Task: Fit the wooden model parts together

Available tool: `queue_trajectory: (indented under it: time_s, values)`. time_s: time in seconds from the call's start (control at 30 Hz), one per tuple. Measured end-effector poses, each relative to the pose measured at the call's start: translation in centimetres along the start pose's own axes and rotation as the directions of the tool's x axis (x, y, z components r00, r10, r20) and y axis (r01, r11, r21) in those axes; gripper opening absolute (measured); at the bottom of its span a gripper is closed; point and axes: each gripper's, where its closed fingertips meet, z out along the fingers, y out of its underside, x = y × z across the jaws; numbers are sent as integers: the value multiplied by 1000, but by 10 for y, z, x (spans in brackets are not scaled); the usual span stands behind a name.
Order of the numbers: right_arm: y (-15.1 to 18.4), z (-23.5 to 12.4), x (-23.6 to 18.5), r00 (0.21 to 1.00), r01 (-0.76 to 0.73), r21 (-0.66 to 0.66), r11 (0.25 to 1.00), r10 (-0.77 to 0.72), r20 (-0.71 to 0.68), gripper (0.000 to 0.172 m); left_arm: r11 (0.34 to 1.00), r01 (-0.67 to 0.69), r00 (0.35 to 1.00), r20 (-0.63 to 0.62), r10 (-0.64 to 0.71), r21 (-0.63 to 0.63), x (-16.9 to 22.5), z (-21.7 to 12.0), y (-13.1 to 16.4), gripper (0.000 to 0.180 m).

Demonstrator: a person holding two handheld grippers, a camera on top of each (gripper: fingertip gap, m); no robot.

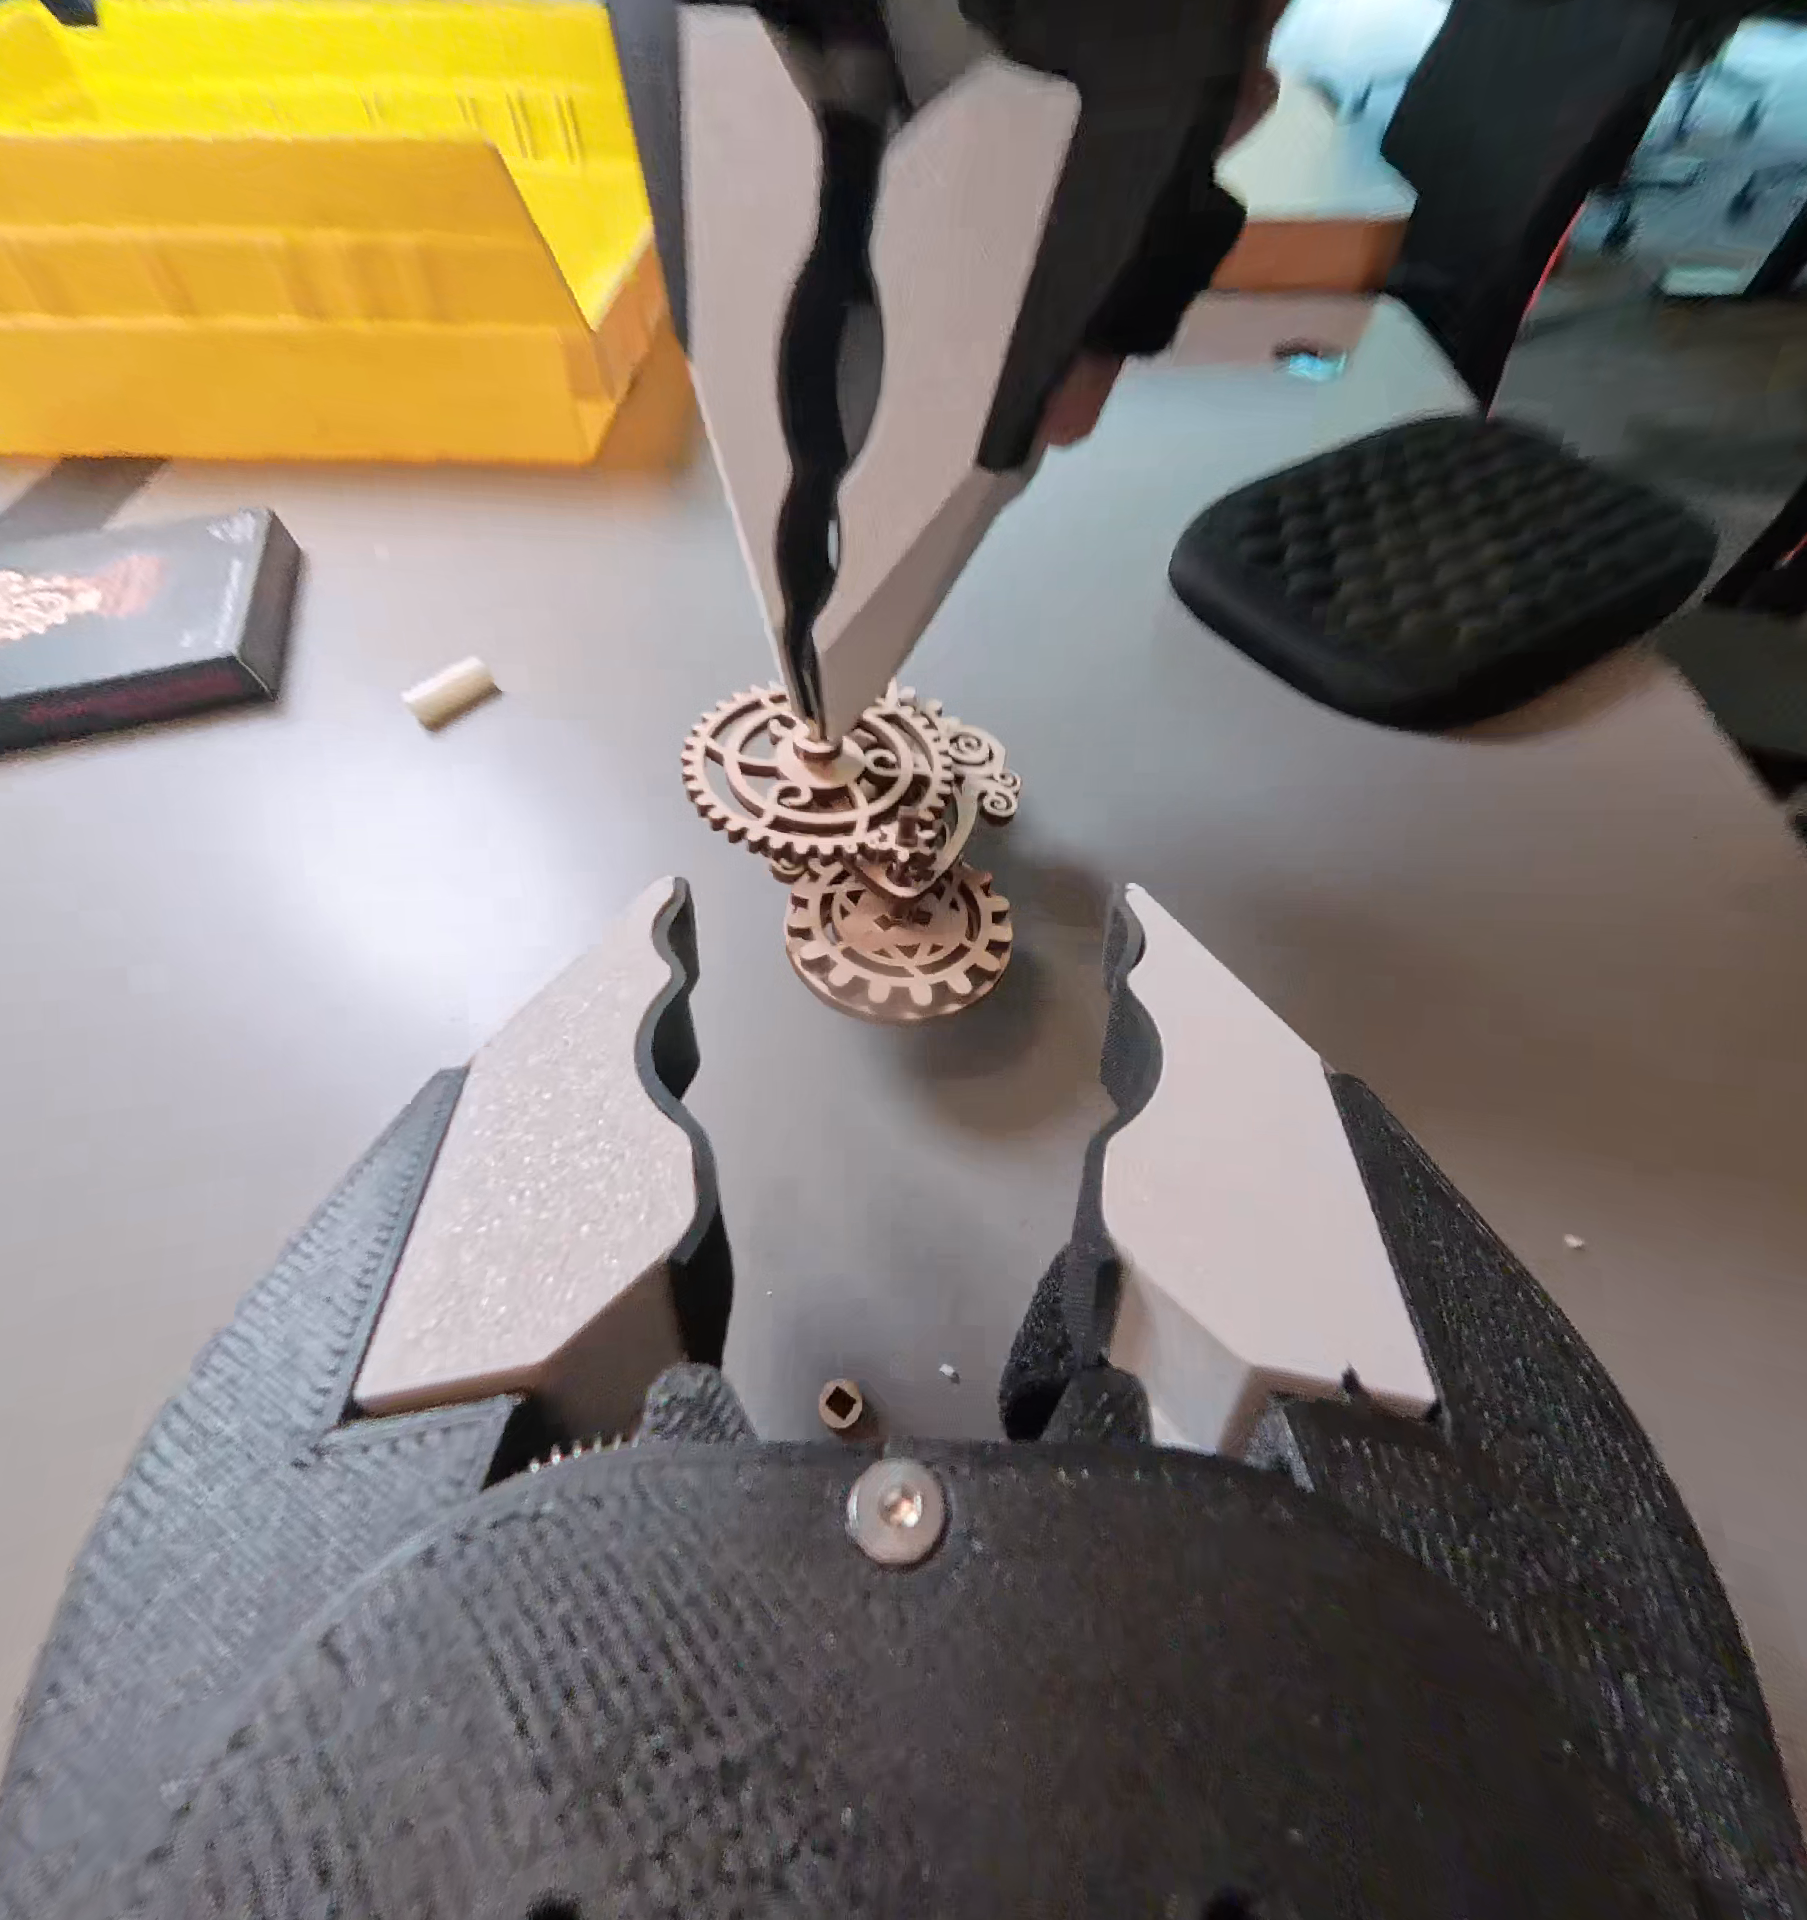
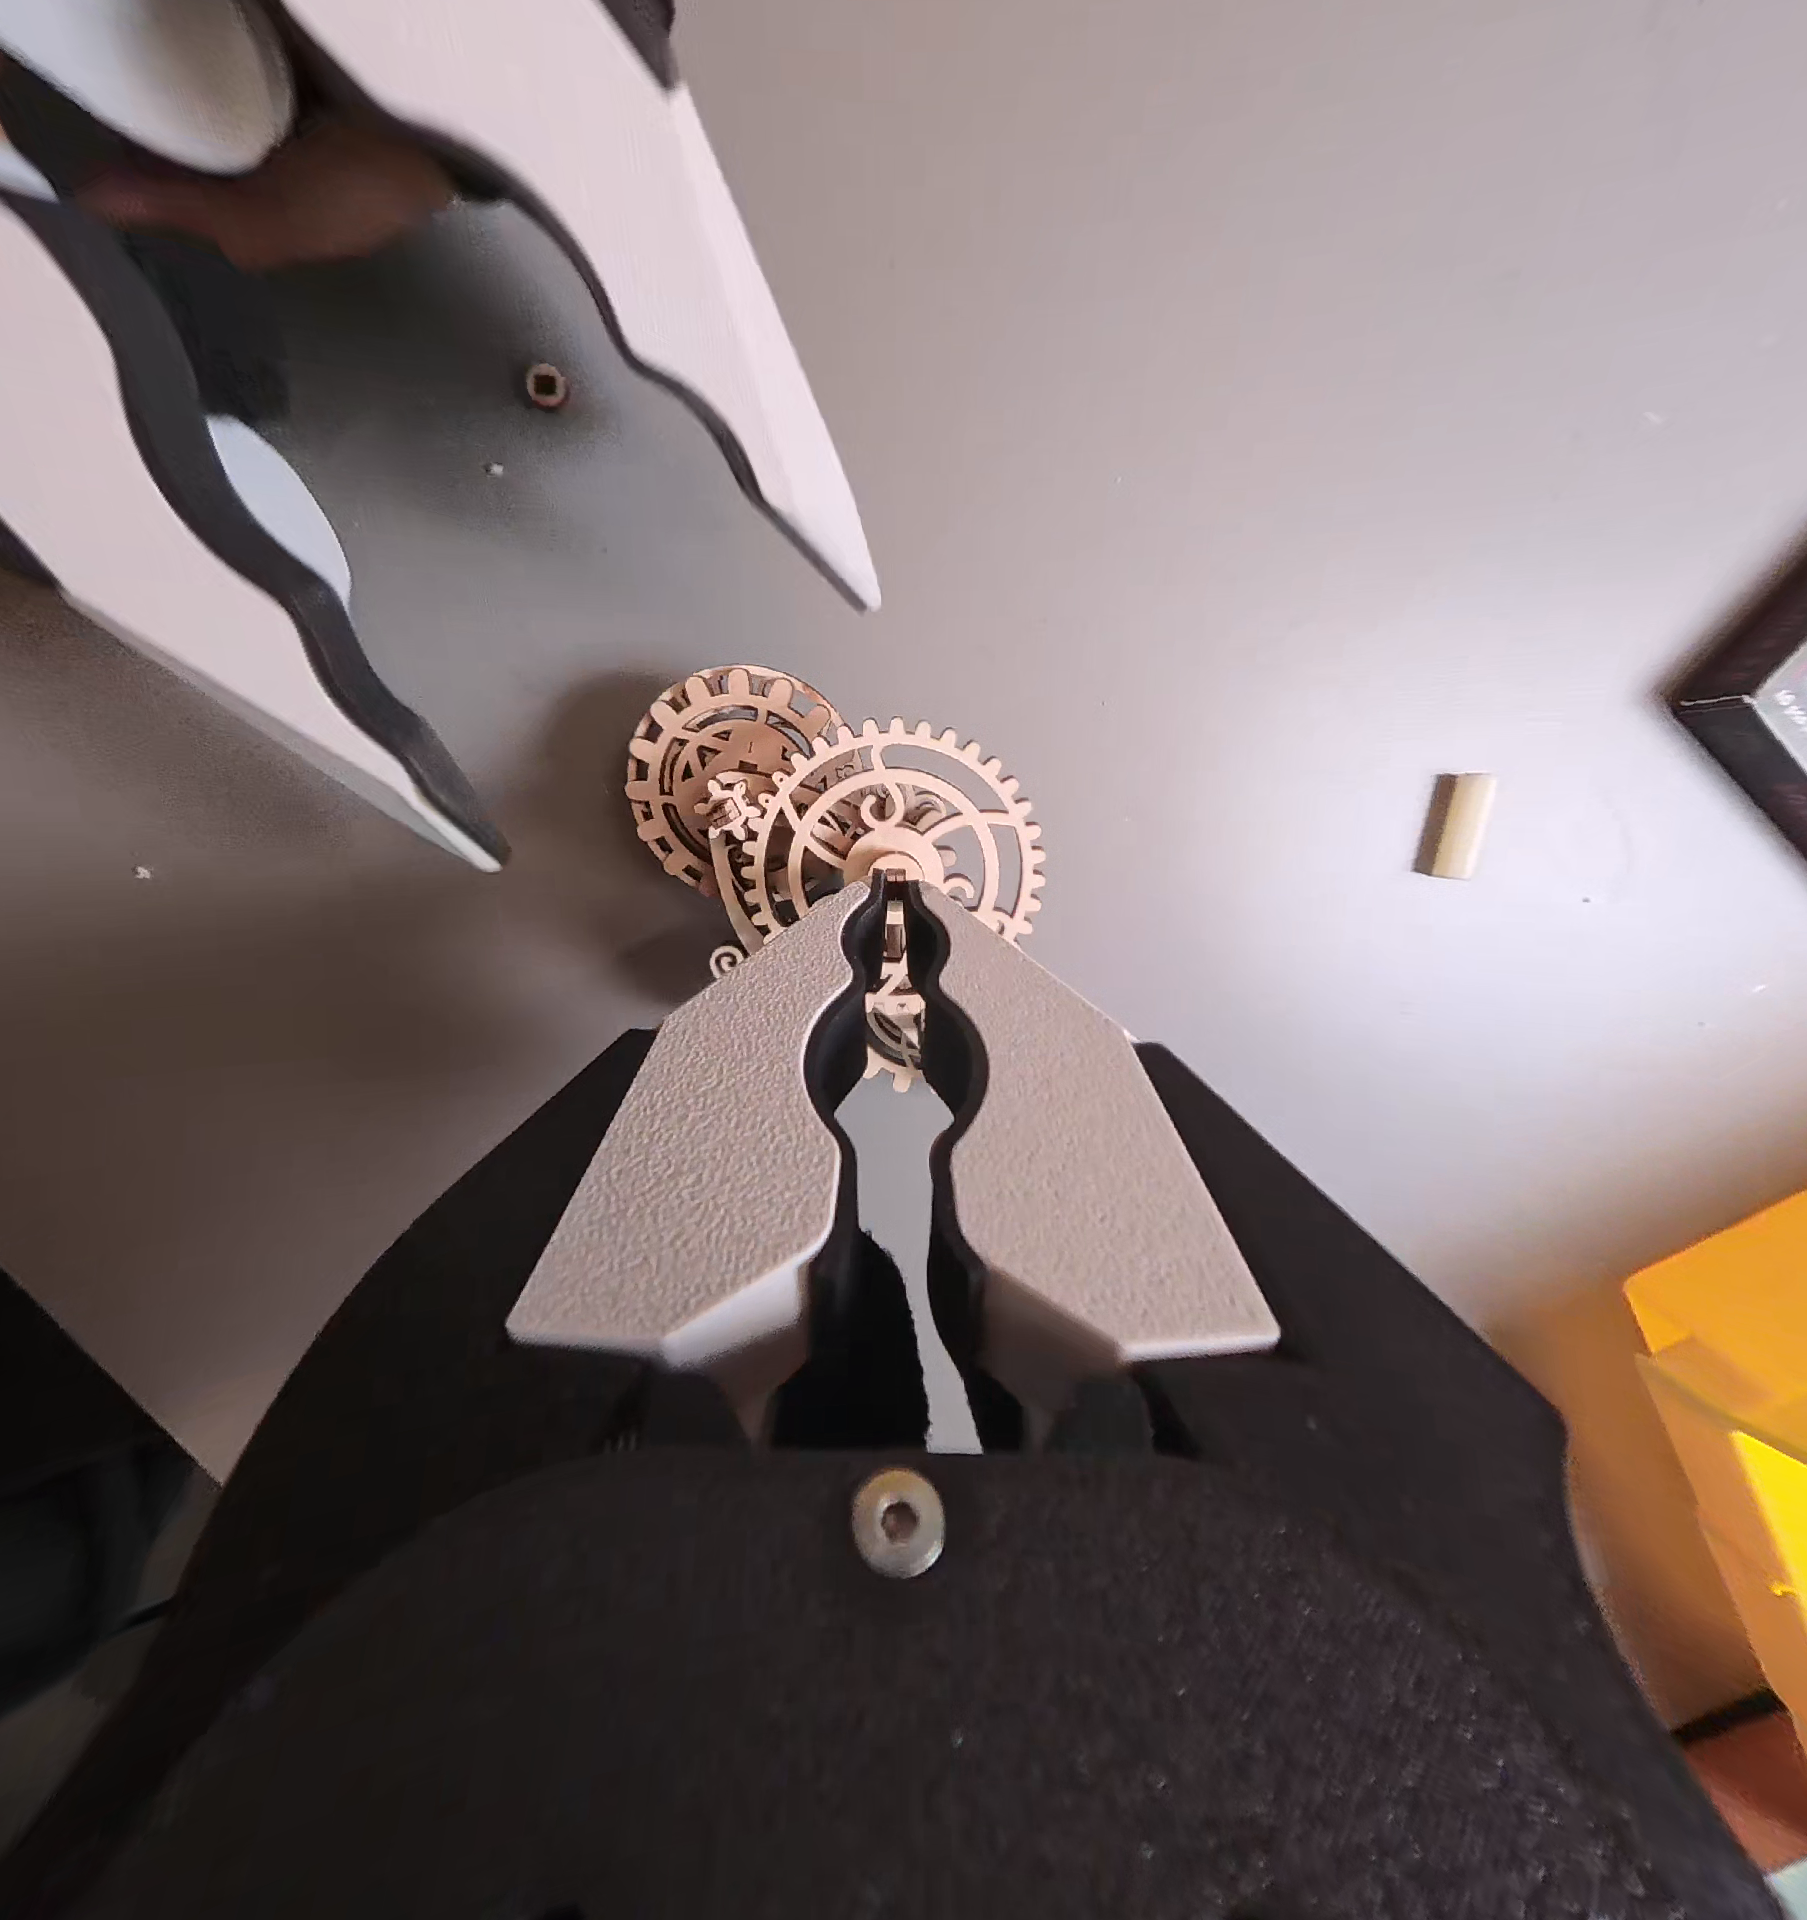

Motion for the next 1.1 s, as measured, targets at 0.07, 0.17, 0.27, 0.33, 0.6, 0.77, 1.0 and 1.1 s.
queue_trajectory:
  time_s: [0.07,0.17,0.27,0.33,0.6,0.77,1.0,1.1]
  values:
    - [-1,2,1,1000,-12,-4,1000,12,-2,1,995,-41,999,16,43,-95,2,12,15,78]
    - [0,2,-1,999,-29,-13,999,30,25,1,975,-90,994,47,101,-204,-4,23,28,70]
    - [5,1,-5,999,-23,-27,999,24,47,1,969,-114,991,42,126,-217,-8,20,32,59]
    - [7,0,-9,998,0,-37,999,2,60,1,971,-111,992,39,122,-211,-12,14,34,56]
    - [11,-2,-20,984,163,-83,983,-155,89,0,981,-39,991,120,62,-189,-37,1,36,43]
    - [11,4,-16,979,193,-95,977,-186,82,0,985,-36,992,110,55,-171,-36,-1,34,43]
    - [9,-10,-6,997,67,20,998,-68,43,18,984,-47,992,105,66,-170,-33,-3,34,47]
    - [16,-2,-7,1000,0,57,998,-2,21,27,983,-57,992,103,76,-176,-32,-1,34,51]
